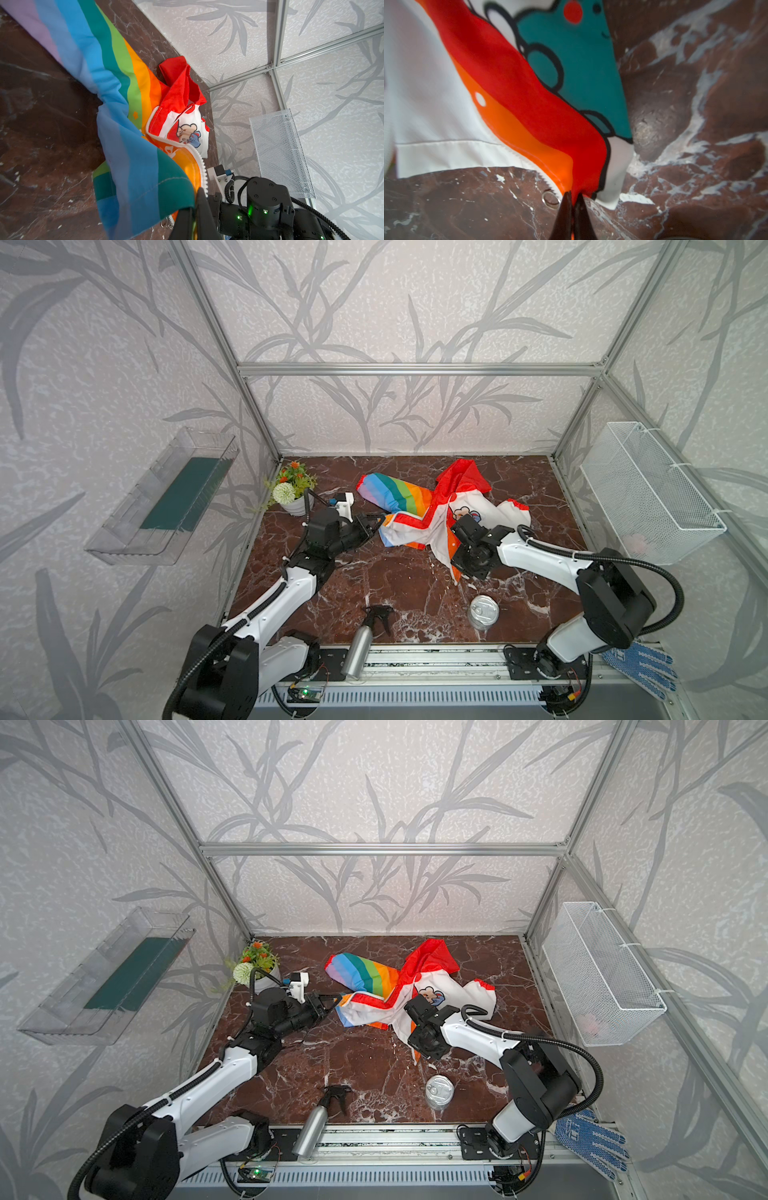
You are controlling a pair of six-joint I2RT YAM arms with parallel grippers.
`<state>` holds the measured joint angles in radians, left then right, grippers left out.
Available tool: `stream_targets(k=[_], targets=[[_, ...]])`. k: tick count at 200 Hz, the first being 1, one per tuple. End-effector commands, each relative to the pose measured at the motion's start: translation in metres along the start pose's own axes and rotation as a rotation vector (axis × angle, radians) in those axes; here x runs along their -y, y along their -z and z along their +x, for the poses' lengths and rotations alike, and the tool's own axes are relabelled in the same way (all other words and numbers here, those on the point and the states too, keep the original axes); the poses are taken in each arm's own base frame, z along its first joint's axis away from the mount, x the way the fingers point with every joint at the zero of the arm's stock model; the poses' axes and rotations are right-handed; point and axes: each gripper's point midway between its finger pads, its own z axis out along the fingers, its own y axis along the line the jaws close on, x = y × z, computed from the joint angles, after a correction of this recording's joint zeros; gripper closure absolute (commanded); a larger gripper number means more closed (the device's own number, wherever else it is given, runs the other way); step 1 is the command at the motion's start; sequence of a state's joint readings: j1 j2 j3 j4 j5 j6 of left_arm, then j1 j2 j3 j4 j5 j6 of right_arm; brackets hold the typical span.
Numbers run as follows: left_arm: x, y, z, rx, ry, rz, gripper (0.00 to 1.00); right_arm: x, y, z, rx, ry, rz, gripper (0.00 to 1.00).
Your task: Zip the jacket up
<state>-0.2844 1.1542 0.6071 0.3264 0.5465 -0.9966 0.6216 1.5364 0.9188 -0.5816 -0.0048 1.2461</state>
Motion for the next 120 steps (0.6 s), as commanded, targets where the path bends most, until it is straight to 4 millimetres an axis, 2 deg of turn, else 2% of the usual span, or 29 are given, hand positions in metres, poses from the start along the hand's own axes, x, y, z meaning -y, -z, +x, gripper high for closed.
stream_targets(k=[1, 32, 51, 63, 80, 90, 98, 108, 120], targets=[[0.042, -0.010, -0.045, 0.079, -0.064, 0.089, 1.00, -0.020, 0.041, -0.041, 0.106, 0.017, -0.119, 1.00], [0.091, -0.025, -0.121, 0.177, -0.110, 0.193, 1.00, -0.047, 0.101, -0.098, 0.212, 0.026, -0.261, 1.00], [0.131, -0.023, -0.174, 0.258, -0.164, 0.255, 1.00, -0.069, 0.140, -0.130, 0.252, 0.049, -0.338, 1.00], [0.155, -0.019, -0.202, 0.308, -0.205, 0.288, 1.00, -0.083, 0.165, -0.144, 0.277, 0.070, -0.383, 1.00], [0.182, -0.010, -0.229, 0.351, -0.259, 0.305, 1.00, -0.099, 0.191, -0.152, 0.298, 0.095, -0.430, 1.00], [0.191, -0.007, -0.234, 0.357, -0.281, 0.311, 1.00, -0.101, 0.194, -0.148, 0.282, 0.091, -0.450, 1.00], [0.192, -0.007, -0.232, 0.349, -0.283, 0.313, 1.00, -0.100, 0.187, -0.142, 0.247, 0.078, -0.461, 1.00], [0.186, -0.010, -0.222, 0.322, -0.269, 0.313, 1.00, -0.093, 0.169, -0.130, 0.194, 0.059, -0.460, 1.00], [0.163, -0.018, -0.200, 0.278, -0.232, 0.294, 1.00, -0.079, 0.138, -0.114, 0.139, 0.030, -0.438, 1.00]])
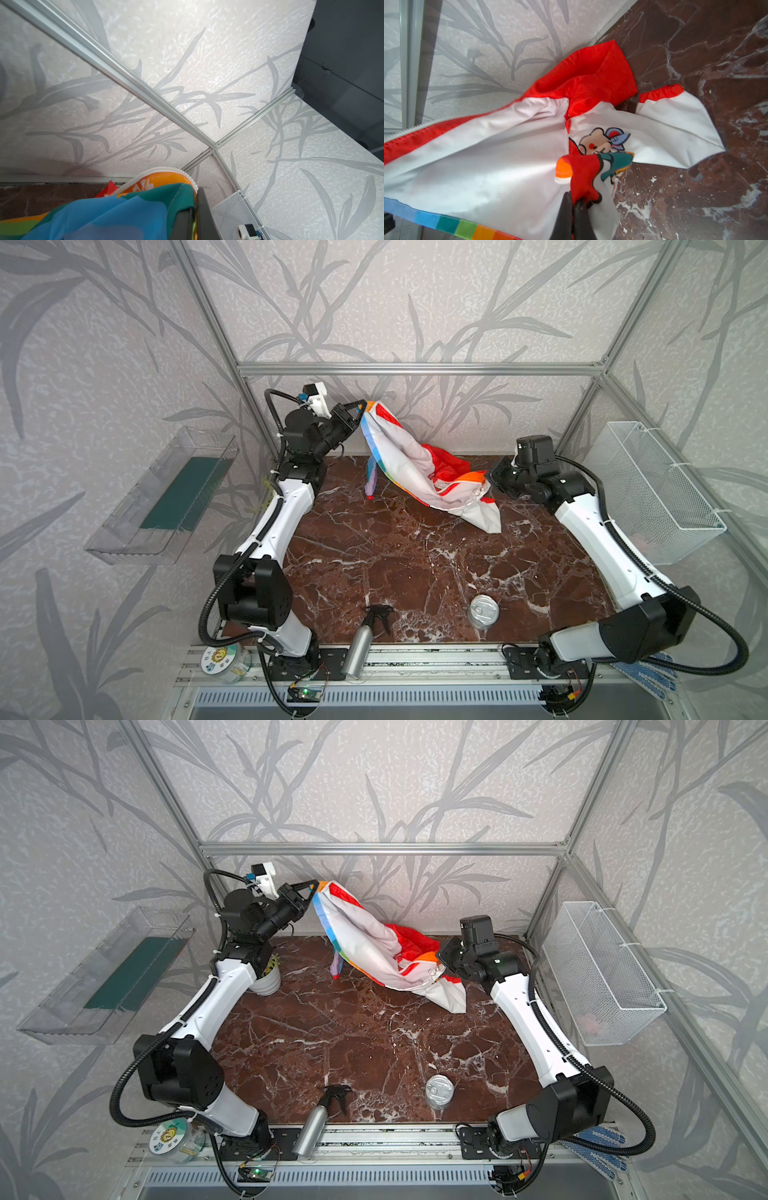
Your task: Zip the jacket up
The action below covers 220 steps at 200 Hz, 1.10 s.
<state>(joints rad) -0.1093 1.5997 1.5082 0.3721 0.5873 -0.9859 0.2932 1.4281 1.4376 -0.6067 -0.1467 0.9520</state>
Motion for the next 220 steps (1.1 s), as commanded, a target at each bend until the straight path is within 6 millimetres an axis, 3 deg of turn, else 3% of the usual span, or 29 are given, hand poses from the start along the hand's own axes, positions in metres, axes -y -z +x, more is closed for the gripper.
stream_targets(k=[1, 20, 41, 58, 78, 101, 136, 169, 197, 220], targets=[[-0.010, 0.008, 0.039, -0.082, 0.028, 0.000, 1.00, 0.052, -0.027, 0.058, -0.178, -0.061, 0.090, 1.00], [-0.049, 0.030, 0.100, -0.150, 0.103, -0.063, 1.00, 0.090, -0.051, 0.102, -0.255, -0.121, 0.105, 1.00], [-0.080, 0.058, 0.161, -0.216, 0.177, -0.124, 1.00, 0.129, -0.064, 0.135, -0.322, -0.139, 0.167, 1.00], [-0.097, 0.078, 0.198, -0.248, 0.218, -0.170, 1.00, 0.151, -0.065, 0.148, -0.332, -0.132, 0.218, 0.88], [-0.106, 0.092, 0.222, -0.265, 0.253, -0.193, 1.00, 0.164, -0.061, 0.154, -0.328, -0.127, 0.239, 0.72], [-0.110, 0.099, 0.238, -0.288, 0.270, -0.210, 1.00, 0.167, -0.055, 0.155, -0.315, -0.109, 0.253, 0.62], [-0.109, 0.100, 0.245, -0.301, 0.274, -0.209, 1.00, 0.174, -0.052, 0.162, -0.335, -0.052, 0.273, 0.59], [-0.109, 0.100, 0.248, -0.310, 0.279, -0.208, 1.00, 0.149, -0.053, 0.185, -0.426, 0.186, 0.181, 0.60], [-0.109, 0.100, 0.250, -0.315, 0.283, -0.208, 1.00, 0.170, -0.042, 0.184, -0.406, 0.259, 0.346, 0.60], [-0.109, 0.100, 0.252, -0.320, 0.284, -0.207, 1.00, 0.176, -0.037, 0.185, -0.369, 0.217, 0.337, 0.60]])
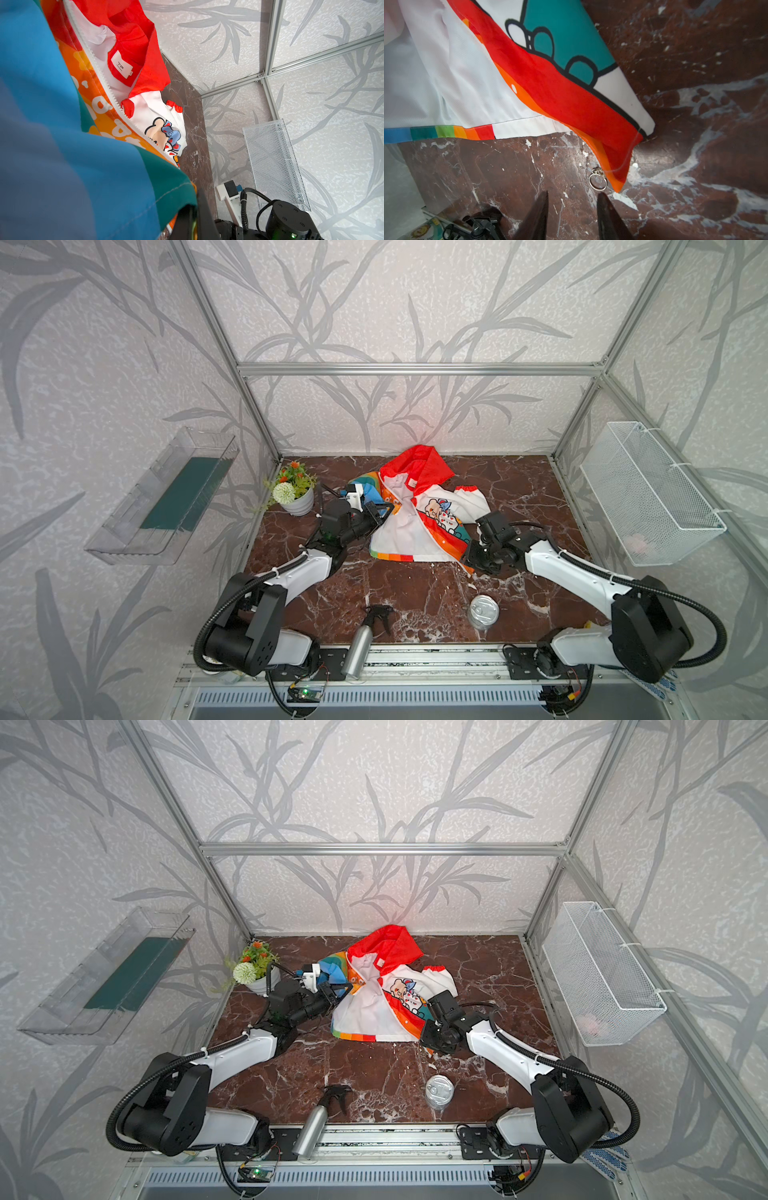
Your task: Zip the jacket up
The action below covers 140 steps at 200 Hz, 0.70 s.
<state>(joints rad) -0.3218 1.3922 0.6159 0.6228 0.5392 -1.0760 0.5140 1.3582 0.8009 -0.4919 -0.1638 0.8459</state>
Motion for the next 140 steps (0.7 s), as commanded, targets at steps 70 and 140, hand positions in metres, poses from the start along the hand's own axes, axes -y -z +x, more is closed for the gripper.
stream_targets(k=[70, 140], targets=[[0.004, -0.002, 0.005, -0.001, -0.001, 0.031, 1.00, 0.016, -0.011, 0.011, 0.009, 0.025, -0.018, 0.58], [0.006, -0.001, 0.006, -0.001, -0.002, 0.033, 1.00, 0.018, -0.026, 0.005, 0.019, 0.027, -0.025, 0.59]])
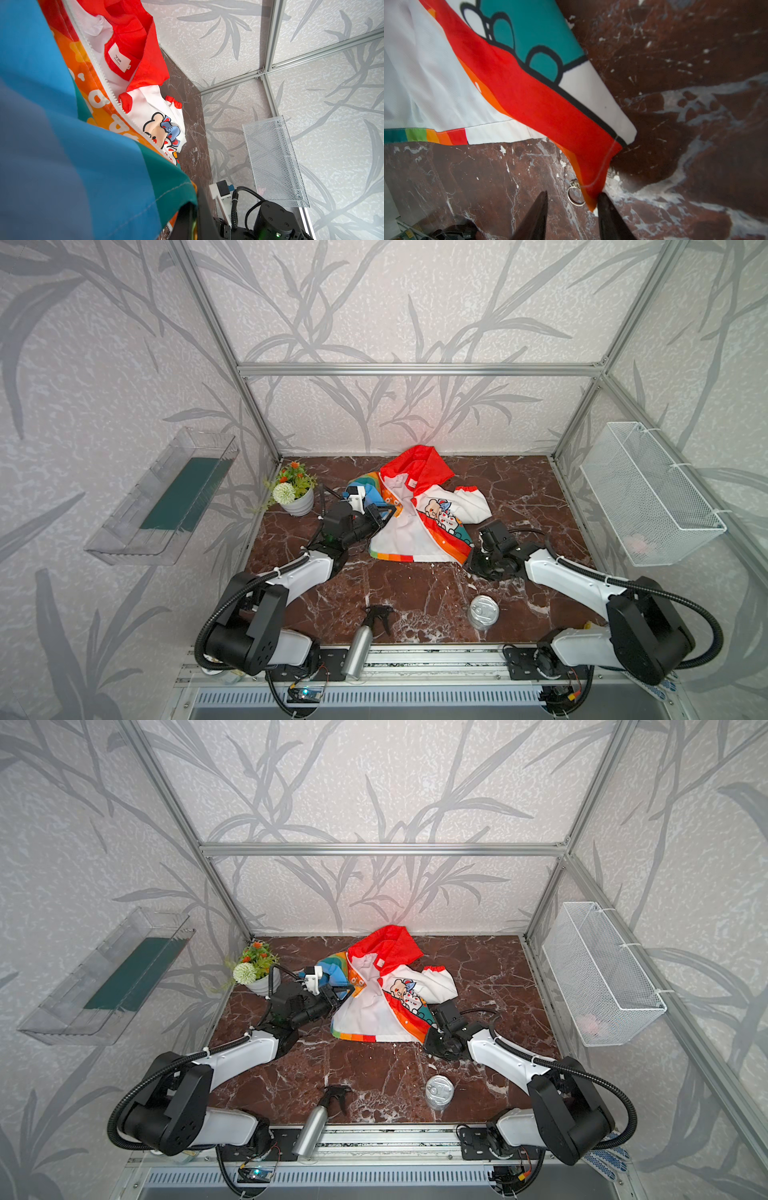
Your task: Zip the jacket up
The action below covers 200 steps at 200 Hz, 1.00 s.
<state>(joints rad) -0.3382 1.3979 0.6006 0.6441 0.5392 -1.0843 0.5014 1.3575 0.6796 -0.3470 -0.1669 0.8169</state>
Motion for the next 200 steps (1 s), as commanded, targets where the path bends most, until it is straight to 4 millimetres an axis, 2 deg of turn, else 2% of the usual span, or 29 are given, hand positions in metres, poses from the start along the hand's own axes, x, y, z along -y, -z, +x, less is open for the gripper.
stream_targets(k=[1, 62, 97, 120, 152, 200], targets=[[0.007, 0.000, -0.002, 0.013, -0.007, 0.027, 1.00, 0.002, -0.006, -0.001, -0.001, 0.005, -0.006, 0.59], [0.003, 0.000, 0.001, 0.006, -0.005, 0.019, 1.00, 0.012, -0.013, 0.007, -0.035, -0.045, 0.023, 0.55], [0.004, 0.001, 0.000, 0.008, -0.009, 0.019, 1.00, 0.002, -0.019, 0.003, -0.026, -0.048, -0.034, 0.57], [0.005, 0.001, 0.000, 0.007, -0.008, 0.021, 1.00, 0.000, -0.021, -0.001, -0.027, -0.039, -0.025, 0.63], [0.004, 0.002, 0.001, 0.004, -0.007, 0.018, 1.00, 0.011, -0.021, -0.006, 0.020, -0.062, -0.002, 0.72], [0.006, 0.001, 0.000, 0.008, -0.006, 0.025, 1.00, 0.000, -0.018, -0.009, 0.049, -0.066, -0.087, 0.99]])
